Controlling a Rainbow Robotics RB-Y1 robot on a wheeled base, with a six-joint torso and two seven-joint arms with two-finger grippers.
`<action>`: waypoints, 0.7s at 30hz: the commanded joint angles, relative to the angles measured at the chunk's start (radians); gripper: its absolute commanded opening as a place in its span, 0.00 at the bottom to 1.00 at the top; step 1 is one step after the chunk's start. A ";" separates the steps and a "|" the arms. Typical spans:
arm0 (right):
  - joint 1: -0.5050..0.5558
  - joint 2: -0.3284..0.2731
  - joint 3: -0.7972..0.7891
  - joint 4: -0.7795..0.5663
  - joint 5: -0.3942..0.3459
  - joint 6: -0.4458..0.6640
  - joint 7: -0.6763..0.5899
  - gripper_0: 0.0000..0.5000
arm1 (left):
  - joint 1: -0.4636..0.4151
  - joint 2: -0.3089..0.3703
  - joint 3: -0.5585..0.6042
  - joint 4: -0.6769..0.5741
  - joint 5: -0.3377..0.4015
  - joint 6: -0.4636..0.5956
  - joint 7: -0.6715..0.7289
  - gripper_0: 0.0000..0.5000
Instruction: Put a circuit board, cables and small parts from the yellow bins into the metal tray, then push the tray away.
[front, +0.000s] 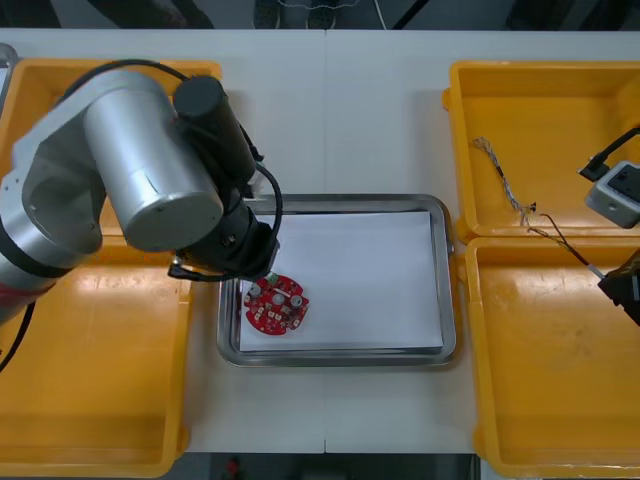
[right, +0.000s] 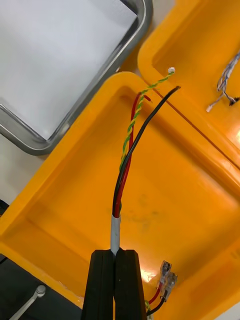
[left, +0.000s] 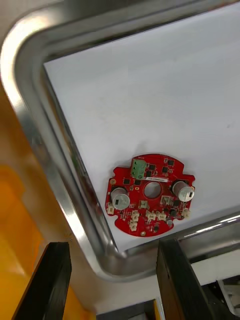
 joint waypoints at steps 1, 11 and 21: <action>-0.123 -0.037 0.117 -0.018 -0.002 0.004 -0.016 0.00 | -0.077 0.055 0.108 -0.045 0.079 0.069 -0.006 1.00; -0.387 0.031 0.424 0.019 0.035 0.004 -0.013 0.00 | -0.100 0.153 0.250 0.063 0.143 0.096 -0.231 1.00; -0.553 0.189 0.672 0.074 0.131 -0.002 0.051 0.00 | -0.149 0.173 0.284 0.311 0.068 0.046 -0.429 1.00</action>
